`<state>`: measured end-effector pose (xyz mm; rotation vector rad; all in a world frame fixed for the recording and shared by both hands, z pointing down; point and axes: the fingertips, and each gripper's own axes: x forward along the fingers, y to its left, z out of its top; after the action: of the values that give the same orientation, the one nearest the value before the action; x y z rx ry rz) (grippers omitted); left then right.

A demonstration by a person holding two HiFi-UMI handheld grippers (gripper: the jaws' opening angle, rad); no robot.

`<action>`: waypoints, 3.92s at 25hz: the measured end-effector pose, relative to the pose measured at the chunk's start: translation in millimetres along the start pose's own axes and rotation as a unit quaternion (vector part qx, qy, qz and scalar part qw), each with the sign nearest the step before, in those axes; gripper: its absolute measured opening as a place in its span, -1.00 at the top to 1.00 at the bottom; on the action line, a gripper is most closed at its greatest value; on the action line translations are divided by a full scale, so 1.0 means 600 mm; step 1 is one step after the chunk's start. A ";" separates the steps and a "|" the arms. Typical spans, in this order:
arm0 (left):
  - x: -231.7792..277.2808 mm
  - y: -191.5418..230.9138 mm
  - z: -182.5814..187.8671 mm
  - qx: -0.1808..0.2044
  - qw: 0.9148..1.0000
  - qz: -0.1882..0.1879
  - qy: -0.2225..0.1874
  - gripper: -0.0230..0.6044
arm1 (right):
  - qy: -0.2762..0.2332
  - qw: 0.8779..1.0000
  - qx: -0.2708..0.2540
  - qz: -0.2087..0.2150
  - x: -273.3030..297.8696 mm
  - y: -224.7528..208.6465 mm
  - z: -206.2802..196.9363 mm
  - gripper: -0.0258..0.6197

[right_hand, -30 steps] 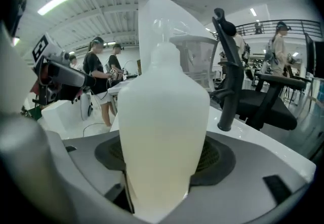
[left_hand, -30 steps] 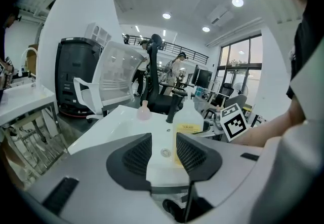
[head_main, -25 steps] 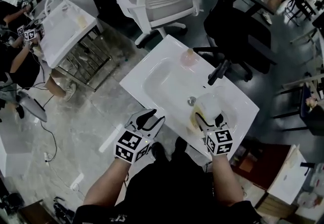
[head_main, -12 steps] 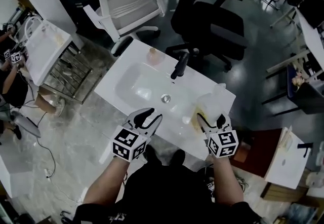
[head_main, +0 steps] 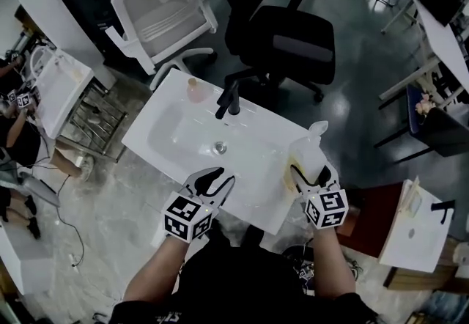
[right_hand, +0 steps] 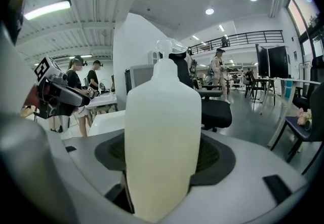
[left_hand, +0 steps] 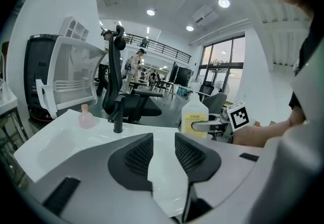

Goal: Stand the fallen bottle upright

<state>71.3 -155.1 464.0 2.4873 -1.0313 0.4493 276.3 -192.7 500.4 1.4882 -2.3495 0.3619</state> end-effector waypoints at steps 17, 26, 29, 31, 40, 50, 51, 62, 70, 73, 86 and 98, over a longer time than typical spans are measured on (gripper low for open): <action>0.033 -0.051 -0.008 0.016 0.999 -0.001 0.036 0.52 | -0.033 0.999 -0.017 -0.003 -0.031 -0.024 -0.022 -0.13; -0.006 -0.022 -0.027 0.009 0.999 0.019 0.048 0.55 | -0.046 0.999 -0.012 -0.014 0.009 -0.052 -0.015 -0.13; -0.020 -0.006 -0.031 -0.007 0.999 0.028 0.046 0.56 | -0.047 0.999 -0.014 -0.015 0.031 -0.058 -0.008 -0.14; -0.025 -0.001 -0.030 -0.012 0.999 0.031 0.043 0.56 | -0.047 0.999 -0.014 -0.016 0.049 -0.062 -0.003 -0.14; -0.058 0.003 -0.010 -0.006 0.999 0.036 0.024 0.57 | -0.032 0.999 0.002 -0.019 0.065 -0.067 -0.001 -0.19; -0.068 0.014 -0.002 -0.018 0.999 0.040 0.010 0.57 | -0.050 0.998 0.023 -0.012 0.019 -0.068 0.028 -0.26; -0.068 0.015 0.003 -0.018 0.999 0.039 0.006 0.57 | -0.049 0.998 0.023 -0.011 0.013 -0.067 0.031 -0.26; -0.091 0.012 0.043 0.031 0.998 0.045 -0.023 0.59 | -0.077 0.996 0.048 -0.027 -0.088 -0.057 0.075 0.05; -0.096 0.023 0.076 0.042 0.998 0.036 -0.034 0.63 | -0.115 0.993 0.020 -0.012 -0.120 0.010 0.146 0.22; -0.100 0.020 0.098 0.065 0.997 0.029 -0.041 0.64 | -0.122 0.992 0.027 0.004 -0.115 0.048 0.169 0.47; -0.142 0.046 0.192 0.078 0.989 0.060 -0.110 0.70 | -0.155 0.978 -0.027 0.141 -0.111 0.219 0.271 0.88; -0.168 0.078 0.171 0.059 0.988 0.092 -0.109 0.72 | -0.146 0.977 -0.034 0.150 -0.101 0.238 0.262 0.88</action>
<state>-16.5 -175.0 342.4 2.6007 -1.3647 0.3036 148.1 -143.4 327.6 1.2250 -2.7983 0.1359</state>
